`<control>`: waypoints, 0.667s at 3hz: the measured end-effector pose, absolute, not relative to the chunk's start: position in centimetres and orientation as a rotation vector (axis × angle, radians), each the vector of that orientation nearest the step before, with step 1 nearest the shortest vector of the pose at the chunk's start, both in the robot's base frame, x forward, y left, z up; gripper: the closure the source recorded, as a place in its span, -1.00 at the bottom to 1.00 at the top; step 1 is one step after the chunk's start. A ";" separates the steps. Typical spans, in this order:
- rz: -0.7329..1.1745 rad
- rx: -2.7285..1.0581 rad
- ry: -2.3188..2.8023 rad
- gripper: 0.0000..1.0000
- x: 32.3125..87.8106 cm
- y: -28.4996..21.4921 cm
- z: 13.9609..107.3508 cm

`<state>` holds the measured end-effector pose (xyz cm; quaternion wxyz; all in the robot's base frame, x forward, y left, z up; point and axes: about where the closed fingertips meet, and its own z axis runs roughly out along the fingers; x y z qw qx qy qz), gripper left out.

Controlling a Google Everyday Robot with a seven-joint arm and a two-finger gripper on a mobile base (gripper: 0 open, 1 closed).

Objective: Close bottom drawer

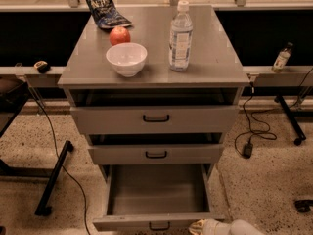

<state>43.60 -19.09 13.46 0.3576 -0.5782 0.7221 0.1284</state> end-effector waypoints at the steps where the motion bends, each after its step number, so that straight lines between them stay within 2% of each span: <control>1: 0.363 -1.440 1.822 1.00 45.1 -18.0 13.4; 2: 0.358 -1.346 1.759 1.00 48.0 -17.0 13.3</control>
Offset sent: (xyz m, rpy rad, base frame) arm 0.1007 0.0324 0.0003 0.2863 -0.2305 -0.1202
